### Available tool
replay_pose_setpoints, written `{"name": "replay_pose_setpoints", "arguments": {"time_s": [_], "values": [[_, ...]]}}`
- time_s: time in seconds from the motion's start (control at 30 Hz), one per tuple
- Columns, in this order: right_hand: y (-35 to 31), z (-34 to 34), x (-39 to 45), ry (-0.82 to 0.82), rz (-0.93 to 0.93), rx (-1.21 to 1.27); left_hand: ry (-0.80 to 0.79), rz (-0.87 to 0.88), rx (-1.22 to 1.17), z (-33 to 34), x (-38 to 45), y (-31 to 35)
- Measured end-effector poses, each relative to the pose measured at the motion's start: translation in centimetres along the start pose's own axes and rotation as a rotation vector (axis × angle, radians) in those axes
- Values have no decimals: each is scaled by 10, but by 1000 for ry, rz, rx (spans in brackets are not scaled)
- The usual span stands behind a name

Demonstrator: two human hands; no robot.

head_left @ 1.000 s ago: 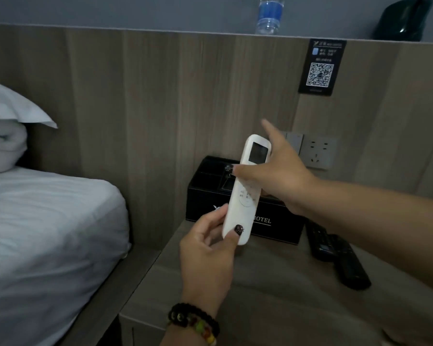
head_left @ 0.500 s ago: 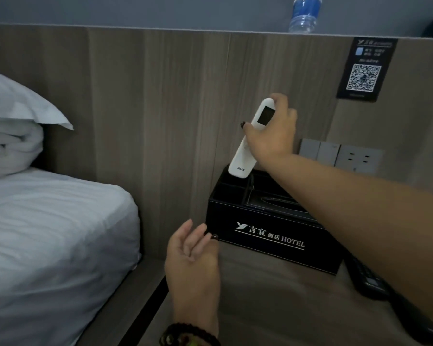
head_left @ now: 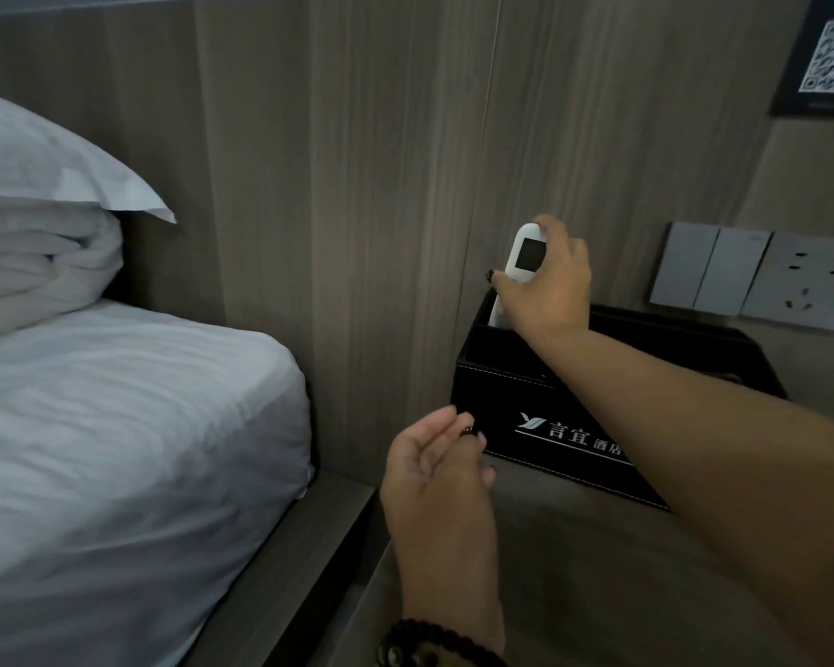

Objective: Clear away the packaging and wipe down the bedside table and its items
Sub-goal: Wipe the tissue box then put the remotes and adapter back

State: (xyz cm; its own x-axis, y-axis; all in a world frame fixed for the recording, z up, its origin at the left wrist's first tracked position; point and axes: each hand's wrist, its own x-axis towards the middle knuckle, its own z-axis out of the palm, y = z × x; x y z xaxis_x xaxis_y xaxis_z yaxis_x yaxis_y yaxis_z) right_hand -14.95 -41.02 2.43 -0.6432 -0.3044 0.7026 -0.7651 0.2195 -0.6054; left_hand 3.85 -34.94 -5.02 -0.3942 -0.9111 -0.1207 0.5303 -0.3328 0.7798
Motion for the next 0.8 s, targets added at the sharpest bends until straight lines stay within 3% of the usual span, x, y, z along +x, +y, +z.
{"name": "replay_pose_setpoints", "arguments": {"time_s": [0.37, 0.7, 0.8], "values": [[5, 4, 0, -139, 16, -145, -26, -82, 11, 12, -6, 3], [4, 1, -2, -317, 10, -188, -169, -166, 115, 26, -17, 4], [-3, -16, -17, -303, -19, -163, -202, -151, 158, 32, -18, 5]]}}
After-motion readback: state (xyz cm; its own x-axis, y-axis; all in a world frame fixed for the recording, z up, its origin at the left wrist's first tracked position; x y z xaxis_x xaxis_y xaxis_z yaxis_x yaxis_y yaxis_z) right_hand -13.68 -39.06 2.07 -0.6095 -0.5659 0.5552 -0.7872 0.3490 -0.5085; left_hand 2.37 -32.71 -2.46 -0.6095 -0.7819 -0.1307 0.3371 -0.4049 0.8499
